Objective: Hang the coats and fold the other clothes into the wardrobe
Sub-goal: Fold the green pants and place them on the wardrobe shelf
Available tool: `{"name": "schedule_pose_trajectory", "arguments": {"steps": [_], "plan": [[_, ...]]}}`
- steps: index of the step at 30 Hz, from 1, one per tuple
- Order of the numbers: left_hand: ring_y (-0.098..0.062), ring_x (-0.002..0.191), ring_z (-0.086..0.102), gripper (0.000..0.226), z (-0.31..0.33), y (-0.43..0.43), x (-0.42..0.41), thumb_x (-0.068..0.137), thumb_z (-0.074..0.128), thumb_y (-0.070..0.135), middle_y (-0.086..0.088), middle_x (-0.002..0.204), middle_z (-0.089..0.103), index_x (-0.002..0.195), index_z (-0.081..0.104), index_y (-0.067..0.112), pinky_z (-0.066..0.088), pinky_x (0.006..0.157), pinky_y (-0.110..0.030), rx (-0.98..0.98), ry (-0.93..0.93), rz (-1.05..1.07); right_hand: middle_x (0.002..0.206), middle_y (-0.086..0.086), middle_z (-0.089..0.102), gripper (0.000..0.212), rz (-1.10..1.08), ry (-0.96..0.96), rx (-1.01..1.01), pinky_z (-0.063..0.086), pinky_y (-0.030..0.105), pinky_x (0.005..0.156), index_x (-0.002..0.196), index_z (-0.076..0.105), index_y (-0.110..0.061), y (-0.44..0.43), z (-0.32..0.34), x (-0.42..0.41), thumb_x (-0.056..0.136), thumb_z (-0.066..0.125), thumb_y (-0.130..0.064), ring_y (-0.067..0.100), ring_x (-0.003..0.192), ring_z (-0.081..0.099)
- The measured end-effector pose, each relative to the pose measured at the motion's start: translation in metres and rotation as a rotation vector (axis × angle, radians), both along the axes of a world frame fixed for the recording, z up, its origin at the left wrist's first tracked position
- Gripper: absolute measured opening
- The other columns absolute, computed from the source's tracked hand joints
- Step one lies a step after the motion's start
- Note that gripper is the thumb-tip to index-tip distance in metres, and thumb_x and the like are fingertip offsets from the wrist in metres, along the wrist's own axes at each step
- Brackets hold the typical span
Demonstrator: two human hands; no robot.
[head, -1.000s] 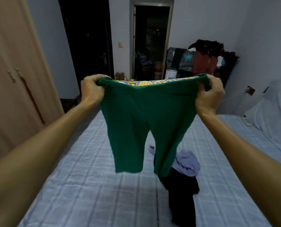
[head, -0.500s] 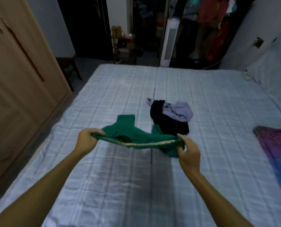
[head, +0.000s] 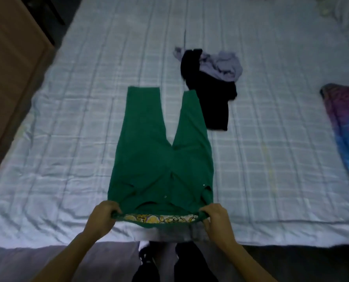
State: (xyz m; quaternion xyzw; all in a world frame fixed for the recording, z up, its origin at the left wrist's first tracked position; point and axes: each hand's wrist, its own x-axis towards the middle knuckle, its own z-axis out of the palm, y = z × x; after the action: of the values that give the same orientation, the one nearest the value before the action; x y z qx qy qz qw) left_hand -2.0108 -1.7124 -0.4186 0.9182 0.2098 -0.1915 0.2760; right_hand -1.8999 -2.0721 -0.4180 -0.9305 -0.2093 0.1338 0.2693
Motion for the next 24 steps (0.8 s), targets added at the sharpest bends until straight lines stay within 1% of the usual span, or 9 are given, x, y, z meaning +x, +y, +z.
{"name": "schedule_pose_trajectory", "arguments": {"steps": [2,4,6,7,10,13,17,20,24], "plan": [[-0.027,0.083,0.062,0.037,-0.016,-0.001,-0.006,0.060,0.061,-0.013,-0.003,0.083,0.069,0.073,0.073,0.019,0.047,0.070,-0.030,0.039,0.058,-0.114,0.080,-0.002,0.066,0.045,0.038,0.009,-0.047,0.043,0.030,0.067,0.081,0.071,-0.019,0.005,-0.016,-0.020,0.042,0.062,0.002,0.021,0.074,0.059],[-0.024,0.089,0.060,0.032,-0.027,-0.004,-0.004,0.067,0.059,-0.003,-0.001,0.091,0.067,0.082,0.073,0.022,0.046,0.075,-0.029,0.092,0.149,-0.239,0.078,-0.001,0.065,0.042,0.066,0.060,-0.109,0.044,0.031,0.066,0.079,0.071,-0.018,0.015,-0.029,-0.031,0.041,0.066,-0.001,0.022,0.073,0.059],[-0.024,0.092,0.060,0.024,-0.031,-0.009,0.005,0.069,0.059,0.010,-0.001,0.095,0.068,0.085,0.072,0.021,0.047,0.078,-0.028,0.129,0.251,-0.317,0.079,0.001,0.066,0.035,0.078,0.148,-0.181,0.046,0.033,0.067,0.078,0.072,-0.020,0.021,-0.040,-0.038,0.045,0.066,-0.009,0.026,0.074,0.061],[-0.025,0.092,0.062,0.024,-0.033,-0.012,0.011,0.068,0.059,0.014,-0.002,0.095,0.070,0.087,0.073,0.020,0.048,0.078,-0.027,0.140,0.263,-0.329,0.081,0.001,0.069,0.033,0.082,0.205,-0.224,0.047,0.034,0.069,0.080,0.072,-0.021,0.023,-0.045,-0.041,0.049,0.065,-0.011,0.027,0.077,0.063],[-0.027,0.094,0.064,0.027,-0.037,-0.025,0.031,0.071,0.057,0.010,-0.007,0.099,0.072,0.091,0.074,0.018,0.049,0.080,-0.029,0.067,0.192,-0.257,0.098,0.004,0.072,0.035,0.027,0.335,-0.278,0.051,0.034,0.079,0.093,0.074,-0.021,0.027,-0.051,-0.040,0.068,0.057,-0.004,0.029,0.089,0.066],[-0.029,0.094,0.064,0.026,-0.042,-0.037,0.057,0.079,0.054,0.005,-0.009,0.103,0.071,0.093,0.073,0.016,0.051,0.081,-0.032,-0.037,0.120,-0.156,0.106,0.007,0.070,0.029,-0.157,0.389,-0.219,0.050,0.031,0.081,0.102,0.072,-0.018,0.031,-0.052,-0.025,0.084,0.053,-0.005,0.028,0.095,0.064],[-0.028,0.099,0.064,0.030,-0.045,-0.056,0.106,0.080,0.051,0.004,-0.008,0.105,0.071,0.097,0.072,0.016,0.050,0.087,-0.034,-0.142,0.026,-0.121,0.105,0.008,0.070,0.028,-0.269,0.379,-0.126,0.051,0.031,0.083,0.101,0.071,-0.016,0.036,-0.053,0.019,0.086,0.051,-0.005,0.026,0.094,0.064],[-0.025,0.103,0.062,0.031,-0.045,-0.070,0.151,0.082,0.050,0.002,-0.007,0.110,0.069,0.103,0.070,0.012,0.046,0.090,-0.029,-0.179,0.016,-0.097,0.108,0.007,0.069,0.028,-0.267,0.375,-0.087,0.049,0.028,0.083,0.104,0.070,-0.016,0.046,-0.054,0.064,0.088,0.049,-0.006,0.022,0.094,0.063],[-0.024,0.100,0.062,0.032,-0.051,-0.082,0.219,0.081,0.052,0.000,-0.008,0.107,0.069,0.105,0.068,0.011,0.044,0.089,-0.024,-0.227,0.001,0.025,0.115,0.006,0.065,0.028,-0.275,0.332,0.011,0.044,0.021,0.086,0.114,0.065,-0.013,0.067,-0.061,0.135,0.093,0.048,-0.009,0.020,0.100,0.061]]}}
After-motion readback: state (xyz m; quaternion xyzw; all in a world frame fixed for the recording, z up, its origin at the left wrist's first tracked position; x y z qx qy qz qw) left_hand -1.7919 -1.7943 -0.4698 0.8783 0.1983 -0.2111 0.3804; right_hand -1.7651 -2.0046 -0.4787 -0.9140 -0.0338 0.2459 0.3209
